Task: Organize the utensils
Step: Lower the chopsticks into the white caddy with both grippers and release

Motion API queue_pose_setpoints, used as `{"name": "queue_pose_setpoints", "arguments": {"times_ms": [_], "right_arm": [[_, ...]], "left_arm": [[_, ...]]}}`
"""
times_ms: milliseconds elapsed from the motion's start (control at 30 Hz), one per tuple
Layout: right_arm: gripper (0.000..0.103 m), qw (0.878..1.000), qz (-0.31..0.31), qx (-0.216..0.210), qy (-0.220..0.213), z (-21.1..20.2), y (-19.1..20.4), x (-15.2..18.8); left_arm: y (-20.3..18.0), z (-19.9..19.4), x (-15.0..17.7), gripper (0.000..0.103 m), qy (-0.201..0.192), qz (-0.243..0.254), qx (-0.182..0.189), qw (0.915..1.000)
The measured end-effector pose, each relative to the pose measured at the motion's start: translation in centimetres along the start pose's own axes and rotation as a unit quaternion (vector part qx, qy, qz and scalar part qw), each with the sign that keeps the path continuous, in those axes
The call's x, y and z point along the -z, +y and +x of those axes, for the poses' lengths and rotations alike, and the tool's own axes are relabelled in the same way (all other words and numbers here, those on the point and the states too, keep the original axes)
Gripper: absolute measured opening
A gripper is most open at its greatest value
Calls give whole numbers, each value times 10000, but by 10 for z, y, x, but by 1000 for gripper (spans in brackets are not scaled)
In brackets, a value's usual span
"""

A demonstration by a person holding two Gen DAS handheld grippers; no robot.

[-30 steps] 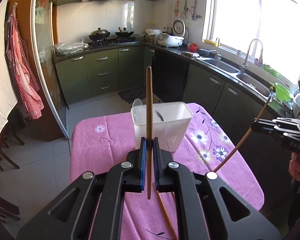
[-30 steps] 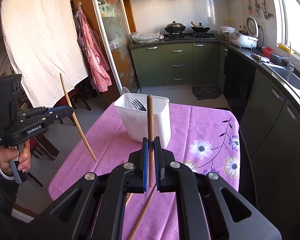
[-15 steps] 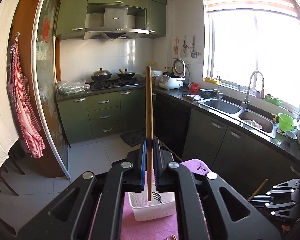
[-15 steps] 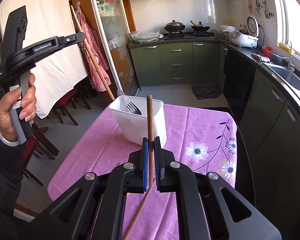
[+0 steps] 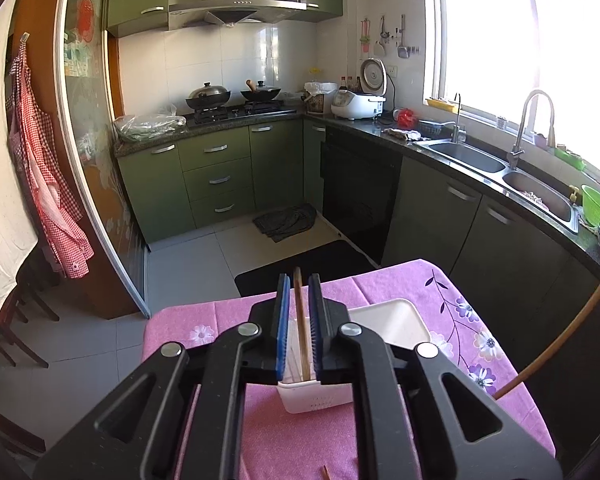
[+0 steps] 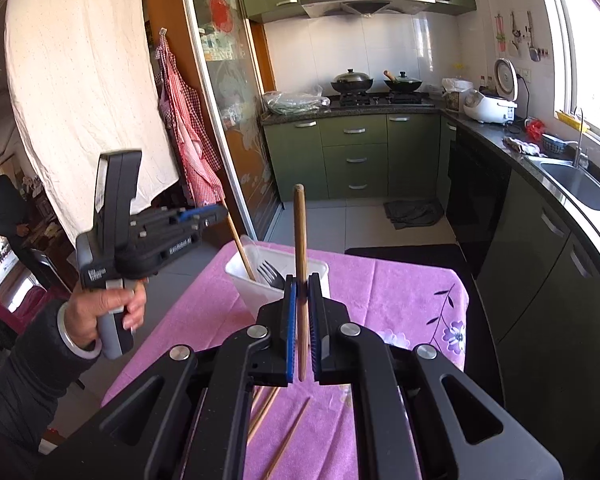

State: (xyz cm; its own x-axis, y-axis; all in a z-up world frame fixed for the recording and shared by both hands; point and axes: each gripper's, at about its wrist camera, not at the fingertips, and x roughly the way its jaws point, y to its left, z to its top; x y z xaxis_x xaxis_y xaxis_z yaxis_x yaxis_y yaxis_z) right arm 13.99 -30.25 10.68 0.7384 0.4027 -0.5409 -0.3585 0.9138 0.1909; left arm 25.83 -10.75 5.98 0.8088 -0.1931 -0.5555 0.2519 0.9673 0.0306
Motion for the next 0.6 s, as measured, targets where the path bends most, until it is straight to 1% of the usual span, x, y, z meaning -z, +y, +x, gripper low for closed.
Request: {"name": "queue_pose_setpoints", "arguments": {"times_ms": [33,67,100,233,333,367,433,500,600], "right_arm": [[7,10000,14,-38,-88,-1,1,-11],[7,9998,20,-60,-188,-2,2,-21],[7,9995,24,-82,-292,-4,4,-30],[7,9976,92,-170,-659,2,9,-66],[7,9970,60,-32,-771,22,13,-85],[7,9971,44,12,-764,31,15,-89],[7,9980,72,60,-619,55,15,-91],[7,9991,73,120,-404,81,15,-87],[7,9996,20,257,-89,115,15,-75]], "left_arm": [[1,-3,0,18,-12,15,-6,10000],[1,-6,1,24,-33,41,-21,10000],[2,-10,2,27,-67,64,-53,9999],[5,-27,8,27,-115,64,-30,9999],[10,-38,18,27,-71,12,24,10000],[10,-40,21,27,-47,1,53,10000],[13,-48,30,28,-7,-47,103,9999],[13,-52,38,34,74,-37,135,9999],[12,-58,50,35,203,13,177,9996]]}}
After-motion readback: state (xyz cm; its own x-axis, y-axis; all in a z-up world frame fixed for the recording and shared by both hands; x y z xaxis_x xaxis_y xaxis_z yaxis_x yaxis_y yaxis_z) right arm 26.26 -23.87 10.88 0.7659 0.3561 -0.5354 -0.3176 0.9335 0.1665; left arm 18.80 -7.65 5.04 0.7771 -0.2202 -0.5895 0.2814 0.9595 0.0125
